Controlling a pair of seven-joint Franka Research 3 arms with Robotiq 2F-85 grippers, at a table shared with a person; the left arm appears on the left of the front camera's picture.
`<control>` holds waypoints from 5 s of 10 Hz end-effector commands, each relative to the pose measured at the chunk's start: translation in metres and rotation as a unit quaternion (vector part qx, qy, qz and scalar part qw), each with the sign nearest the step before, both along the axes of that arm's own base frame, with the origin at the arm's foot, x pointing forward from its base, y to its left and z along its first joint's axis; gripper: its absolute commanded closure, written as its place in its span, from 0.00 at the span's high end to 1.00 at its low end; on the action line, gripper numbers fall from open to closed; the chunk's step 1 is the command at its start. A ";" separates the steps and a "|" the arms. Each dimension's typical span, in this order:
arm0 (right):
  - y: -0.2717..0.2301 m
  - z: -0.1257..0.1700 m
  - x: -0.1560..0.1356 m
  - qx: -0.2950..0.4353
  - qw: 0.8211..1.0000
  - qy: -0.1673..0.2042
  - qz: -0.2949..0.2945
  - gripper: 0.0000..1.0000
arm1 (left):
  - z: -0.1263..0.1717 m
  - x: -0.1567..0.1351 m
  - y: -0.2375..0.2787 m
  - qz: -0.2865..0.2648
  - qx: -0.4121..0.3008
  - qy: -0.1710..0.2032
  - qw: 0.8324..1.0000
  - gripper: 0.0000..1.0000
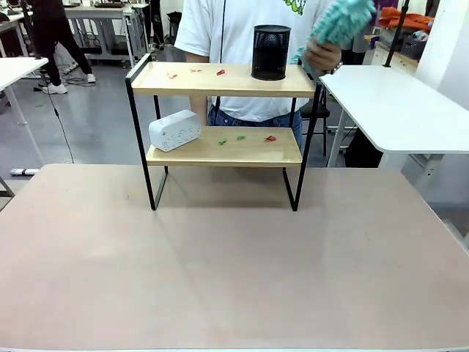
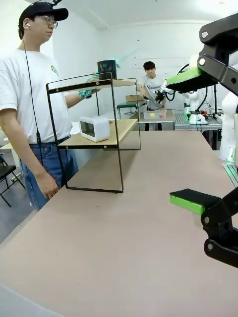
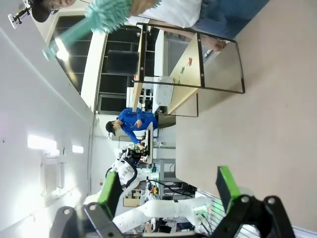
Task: Clean the shelf.
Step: Pick up the Duster from the human.
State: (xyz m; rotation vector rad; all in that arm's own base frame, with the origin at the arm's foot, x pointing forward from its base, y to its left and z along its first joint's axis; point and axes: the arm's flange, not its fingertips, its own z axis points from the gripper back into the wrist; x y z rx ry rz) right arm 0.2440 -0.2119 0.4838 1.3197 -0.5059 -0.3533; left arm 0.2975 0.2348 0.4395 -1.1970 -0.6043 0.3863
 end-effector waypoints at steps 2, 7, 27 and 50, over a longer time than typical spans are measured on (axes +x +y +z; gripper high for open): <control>0.000 -0.001 0.003 0.004 1.000 -0.013 -0.003 1.00 | 0.000 -0.001 -0.001 -0.007 0.000 0.000 1.000 1.00; 0.000 -0.001 0.003 0.004 1.000 -0.013 -0.003 1.00 | 0.000 -0.001 -0.001 -0.007 0.000 0.000 1.000 1.00; 0.163 0.003 0.232 -0.001 0.991 0.132 0.038 1.00 | 0.000 -0.001 -0.001 -0.007 0.000 0.000 1.000 1.00; 0.071 0.109 0.042 0.013 0.989 0.047 0.137 0.00 | 0.000 -0.001 -0.001 -0.007 0.000 0.000 1.000 1.00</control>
